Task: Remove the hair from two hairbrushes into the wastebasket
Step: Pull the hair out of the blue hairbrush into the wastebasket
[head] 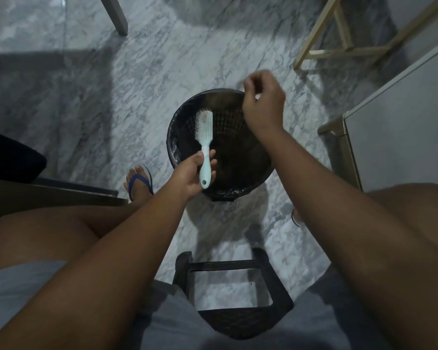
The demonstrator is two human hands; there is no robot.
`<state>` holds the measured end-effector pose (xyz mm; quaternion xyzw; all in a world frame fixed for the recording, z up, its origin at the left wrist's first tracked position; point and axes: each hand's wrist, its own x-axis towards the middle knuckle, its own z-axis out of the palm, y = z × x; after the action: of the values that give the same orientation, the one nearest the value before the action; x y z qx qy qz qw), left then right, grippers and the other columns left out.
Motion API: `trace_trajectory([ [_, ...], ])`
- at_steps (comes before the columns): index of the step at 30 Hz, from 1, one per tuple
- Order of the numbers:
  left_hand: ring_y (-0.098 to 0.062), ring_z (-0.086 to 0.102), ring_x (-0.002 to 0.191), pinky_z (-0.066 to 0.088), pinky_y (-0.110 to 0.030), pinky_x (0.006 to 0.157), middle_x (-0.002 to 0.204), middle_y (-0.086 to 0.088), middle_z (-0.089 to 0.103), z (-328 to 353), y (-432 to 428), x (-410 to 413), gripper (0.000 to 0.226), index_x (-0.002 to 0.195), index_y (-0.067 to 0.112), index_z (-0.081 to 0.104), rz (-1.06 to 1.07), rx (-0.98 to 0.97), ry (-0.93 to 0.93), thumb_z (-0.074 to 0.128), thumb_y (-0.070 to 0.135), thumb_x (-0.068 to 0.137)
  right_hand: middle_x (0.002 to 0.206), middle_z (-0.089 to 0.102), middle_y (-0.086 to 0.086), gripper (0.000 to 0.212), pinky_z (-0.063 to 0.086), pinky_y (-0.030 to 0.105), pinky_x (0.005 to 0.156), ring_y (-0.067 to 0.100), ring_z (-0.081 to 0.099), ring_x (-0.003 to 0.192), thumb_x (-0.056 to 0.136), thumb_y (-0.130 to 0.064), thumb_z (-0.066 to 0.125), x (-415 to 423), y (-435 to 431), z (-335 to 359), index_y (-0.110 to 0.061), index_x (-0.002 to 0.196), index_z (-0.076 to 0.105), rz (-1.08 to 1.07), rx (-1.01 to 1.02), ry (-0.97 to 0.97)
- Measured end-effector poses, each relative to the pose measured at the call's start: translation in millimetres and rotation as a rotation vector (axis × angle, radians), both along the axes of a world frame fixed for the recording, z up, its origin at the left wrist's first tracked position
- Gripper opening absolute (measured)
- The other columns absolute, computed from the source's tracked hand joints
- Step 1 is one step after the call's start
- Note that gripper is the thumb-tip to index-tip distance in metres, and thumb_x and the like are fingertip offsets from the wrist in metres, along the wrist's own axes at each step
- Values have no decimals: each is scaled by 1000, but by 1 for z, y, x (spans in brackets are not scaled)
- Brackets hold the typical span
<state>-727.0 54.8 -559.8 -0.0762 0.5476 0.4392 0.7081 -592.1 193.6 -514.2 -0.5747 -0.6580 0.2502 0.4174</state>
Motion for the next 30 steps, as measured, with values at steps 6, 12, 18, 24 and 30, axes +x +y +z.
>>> trace_trajectory([
  [6, -10, 56, 86, 51, -27, 58, 117, 7, 65, 1, 1, -6, 34, 135, 18, 56, -12, 87, 51, 40, 18, 104, 108, 60, 21, 24, 49, 34, 77, 37, 62, 99, 86, -17, 61, 16, -14, -34, -1, 104, 60, 358, -855, -836],
  [12, -10, 56, 82, 47, -30, 63, 117, 9, 66, -1, 3, -3, 35, 138, 21, 53, -111, 162, 120, 42, 21, 105, 153, 41, 11, 84, 39, 38, 113, 24, 48, 135, 88, -49, 66, -5, -20, -24, -21, 155, 24, 261, -557, -99],
  [18, -12, 56, 75, 46, -31, 62, 120, 5, 67, 1, 3, -1, 27, 124, 23, 60, -145, 201, 123, 41, 17, 105, 107, 74, 4, 59, 62, 37, 83, 13, 72, 97, 76, -30, 84, -12, -22, -34, -17, 129, 64, 242, -544, 107],
  [24, -13, 54, 71, 46, -30, 56, 109, 0, 67, -8, 0, 0, 25, 118, 19, 64, -112, 136, 140, 42, 17, 104, 79, 77, 5, 10, 60, 26, 77, 14, 73, 71, 82, -17, 78, -6, -11, -23, -9, 88, 79, 224, -447, -45],
  [30, -9, 54, 65, 47, -27, 52, 85, -1, 60, -14, 1, -10, 33, 128, 12, 62, -15, 76, 132, 40, 18, 104, 82, 73, -3, 15, 50, 16, 75, 7, 65, 77, 88, -28, 68, 22, -4, -28, -14, 87, 75, -81, -215, -15],
])
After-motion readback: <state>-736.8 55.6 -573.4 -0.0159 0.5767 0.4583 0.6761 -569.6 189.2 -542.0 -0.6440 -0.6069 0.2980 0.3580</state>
